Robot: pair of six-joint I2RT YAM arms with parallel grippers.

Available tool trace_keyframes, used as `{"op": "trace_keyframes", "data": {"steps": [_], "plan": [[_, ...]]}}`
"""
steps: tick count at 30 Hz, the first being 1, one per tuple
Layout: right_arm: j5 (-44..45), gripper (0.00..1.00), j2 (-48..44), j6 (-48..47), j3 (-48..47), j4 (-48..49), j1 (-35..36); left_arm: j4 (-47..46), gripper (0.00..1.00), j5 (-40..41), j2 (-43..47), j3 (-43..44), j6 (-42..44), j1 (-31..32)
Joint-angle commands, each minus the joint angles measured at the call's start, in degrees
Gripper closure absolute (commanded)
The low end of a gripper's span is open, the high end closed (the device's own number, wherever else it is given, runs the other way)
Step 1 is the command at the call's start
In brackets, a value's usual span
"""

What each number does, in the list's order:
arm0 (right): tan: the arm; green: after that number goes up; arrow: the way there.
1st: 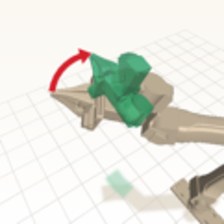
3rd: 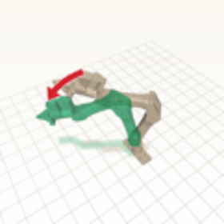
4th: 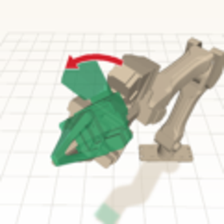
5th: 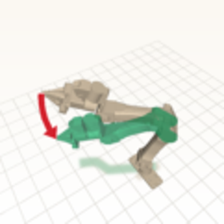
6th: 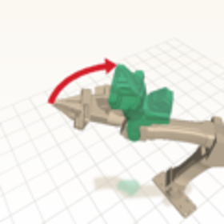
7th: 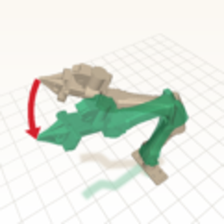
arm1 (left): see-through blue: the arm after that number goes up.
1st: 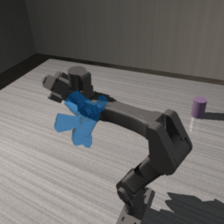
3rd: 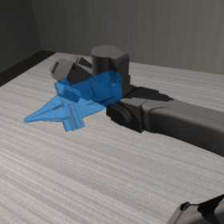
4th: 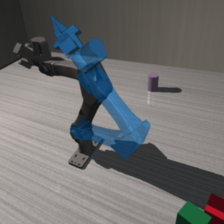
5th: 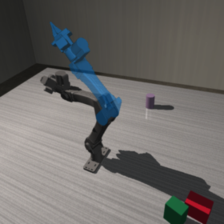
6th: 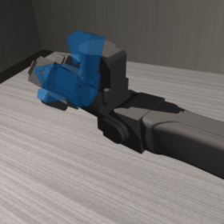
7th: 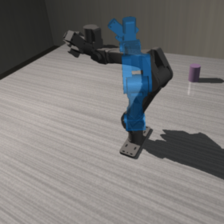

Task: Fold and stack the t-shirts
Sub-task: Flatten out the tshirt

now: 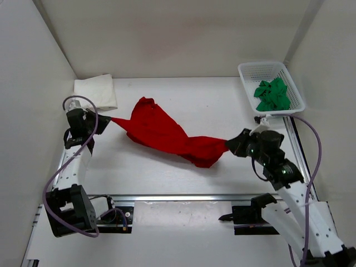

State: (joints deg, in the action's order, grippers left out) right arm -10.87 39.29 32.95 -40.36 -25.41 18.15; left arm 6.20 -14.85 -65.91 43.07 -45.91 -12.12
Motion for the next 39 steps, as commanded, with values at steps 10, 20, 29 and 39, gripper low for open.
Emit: {"op": "trace_keyframes", "data": {"steps": [10,20,29,39], "plan": [[-10.6,1.0,-6.9,8.6,25.7,-0.7,-8.0,-2.7,1.0,-7.9,-7.1,-0.3,-1.6,-1.7],[1.6,0.63,-7.7,13.3,24.7,-6.2,2.1,-4.3,1.0,-7.2,-7.4,0.4,-2.1,0.8],[19.9,0.59,-0.4,21.3,18.8,-15.9,17.4,-5.0,1.0,-3.3,-2.7,-3.2,-0.2,7.4],[18.3,0.65,7.4,18.3,18.4,-13.6,14.8,-10.1,1.0,-3.5,-2.2,-7.6,-2.3,12.8]]}}
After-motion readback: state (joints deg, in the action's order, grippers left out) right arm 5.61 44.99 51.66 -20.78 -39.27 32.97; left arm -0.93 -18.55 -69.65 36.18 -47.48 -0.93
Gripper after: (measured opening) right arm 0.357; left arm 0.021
